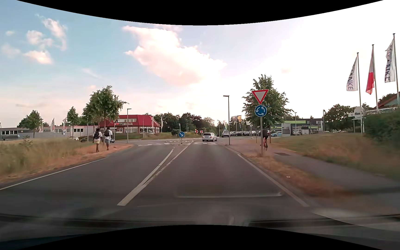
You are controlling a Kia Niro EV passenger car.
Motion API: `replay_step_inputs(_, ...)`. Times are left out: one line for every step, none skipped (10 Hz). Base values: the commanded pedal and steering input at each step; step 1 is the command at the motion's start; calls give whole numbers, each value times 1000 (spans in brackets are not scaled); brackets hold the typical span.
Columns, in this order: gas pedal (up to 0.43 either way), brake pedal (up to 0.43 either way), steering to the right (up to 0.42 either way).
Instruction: Follow the waypoints while adhering to traffic rules and regulations
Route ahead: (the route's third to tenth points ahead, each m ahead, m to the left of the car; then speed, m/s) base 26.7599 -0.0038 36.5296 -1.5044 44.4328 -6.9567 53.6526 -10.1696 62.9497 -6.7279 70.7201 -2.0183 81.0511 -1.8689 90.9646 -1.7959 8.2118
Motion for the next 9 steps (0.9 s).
replay_step_inputs(0, 232, -2)
replay_step_inputs(0, 232, -2)
replay_step_inputs(0, 232, -2)
replay_step_inputs(0, 232, -2)
replay_step_inputs(0, 232, -3)
replay_step_inputs(0, 232, -2)
replay_step_inputs(0, 232, -2)
replay_step_inputs(0, 232, -2)
replay_step_inputs(0, 238, -2)
